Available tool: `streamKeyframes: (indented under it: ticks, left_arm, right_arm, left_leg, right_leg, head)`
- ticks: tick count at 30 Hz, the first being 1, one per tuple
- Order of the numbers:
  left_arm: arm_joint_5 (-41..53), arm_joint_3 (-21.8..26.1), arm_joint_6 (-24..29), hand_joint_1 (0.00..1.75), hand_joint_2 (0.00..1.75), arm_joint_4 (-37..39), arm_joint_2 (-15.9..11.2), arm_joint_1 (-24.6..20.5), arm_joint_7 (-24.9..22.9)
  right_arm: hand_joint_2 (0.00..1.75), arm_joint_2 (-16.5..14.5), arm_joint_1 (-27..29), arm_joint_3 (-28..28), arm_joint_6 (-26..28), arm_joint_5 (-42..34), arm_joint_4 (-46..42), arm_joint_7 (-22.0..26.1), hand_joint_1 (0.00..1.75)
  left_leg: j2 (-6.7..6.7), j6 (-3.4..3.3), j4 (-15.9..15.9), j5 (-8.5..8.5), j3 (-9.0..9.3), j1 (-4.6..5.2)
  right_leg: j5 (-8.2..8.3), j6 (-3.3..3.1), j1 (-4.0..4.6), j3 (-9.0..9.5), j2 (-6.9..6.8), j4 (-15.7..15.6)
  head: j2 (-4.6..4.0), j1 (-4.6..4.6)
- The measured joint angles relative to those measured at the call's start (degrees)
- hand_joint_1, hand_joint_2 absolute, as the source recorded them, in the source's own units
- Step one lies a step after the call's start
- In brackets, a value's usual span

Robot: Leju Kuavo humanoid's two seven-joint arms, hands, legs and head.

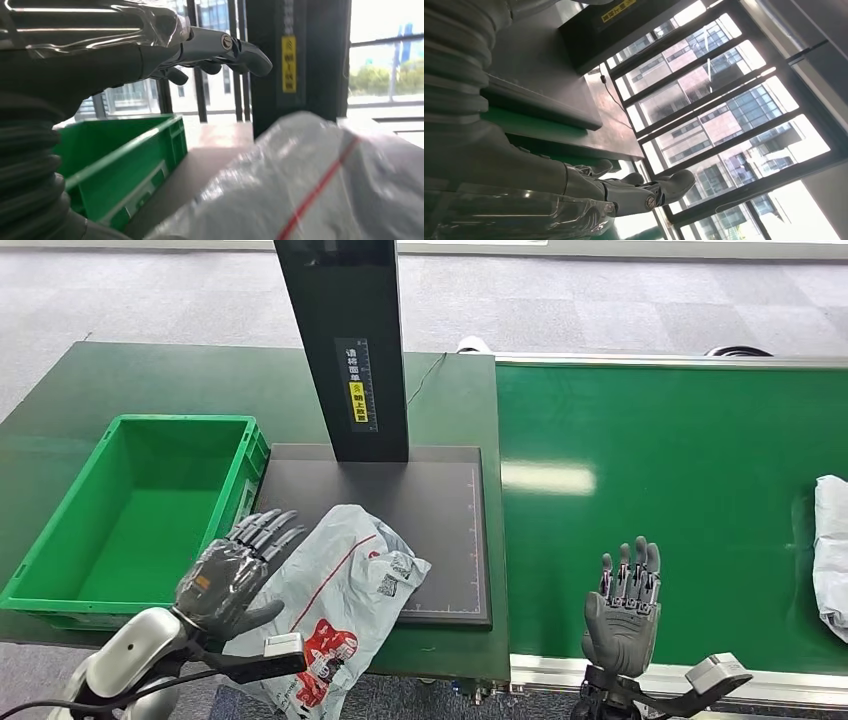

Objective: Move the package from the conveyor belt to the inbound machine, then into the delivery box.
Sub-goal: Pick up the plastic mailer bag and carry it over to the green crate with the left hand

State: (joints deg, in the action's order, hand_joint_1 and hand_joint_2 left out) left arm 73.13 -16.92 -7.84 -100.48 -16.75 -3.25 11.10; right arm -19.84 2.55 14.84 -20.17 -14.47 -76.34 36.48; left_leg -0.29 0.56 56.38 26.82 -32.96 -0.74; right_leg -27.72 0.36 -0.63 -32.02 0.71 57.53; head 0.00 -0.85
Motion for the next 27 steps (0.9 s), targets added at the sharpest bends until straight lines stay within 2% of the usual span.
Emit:
streamKeyframes:
  ticks: [7, 19, 23, 27]
  left_arm:
    - [0.0, -5.5, -1.3, 0.0, 1.75, 7.7, 0.1, -3.2, 0.0]
    - [-0.5, -7.4, -2.4, 0.0, 1.75, 10.7, 0.2, -5.4, 0.4]
    - [-2.9, -10.2, -5.2, 0.0, 1.75, 16.7, 1.3, -12.2, 1.1]
    - [-4.6, -13.6, -4.9, 0.0, 1.75, 25.8, 3.8, -19.4, 1.7]
  right_arm:
    - [1.75, -0.1, -0.3, 0.0, 0.0, 0.1, 1.1, -0.1, 0.0]
    - [1.75, -0.1, -0.4, 0.0, 0.0, 0.1, 1.6, -0.1, 0.0]
    - [1.75, -0.1, -1.4, -0.2, 0.0, 0.3, 2.1, -0.5, 0.0]
    - [1.75, -0.1, -2.9, -1.0, 0.2, 0.6, 3.1, -0.7, 0.0]
  left_leg:
    - [0.0, -0.01, 0.0, -0.01, 0.01, 0.0]
    - [-0.03, -0.02, 0.0, -0.02, 0.04, 0.0]
    - [-0.36, -0.09, 0.0, -0.13, 0.07, 0.01]
    - [-0.43, -0.11, 0.0, -0.23, 0.17, 0.02]
  right_leg:
    - [0.02, 0.01, 0.0, 0.02, 0.0, 0.0]
    - [0.01, 0.01, -0.01, 0.03, -0.04, 0.0]
    - [0.02, 0.02, -0.02, 0.15, -0.49, 0.0]
    - [0.1, 0.03, -0.02, 0.37, -0.59, 0.0]
  head:
    - [0.0, -0.01]
    - [0.01, -0.01]
    - [0.0, -0.01]
    - [0.0, 0.0]
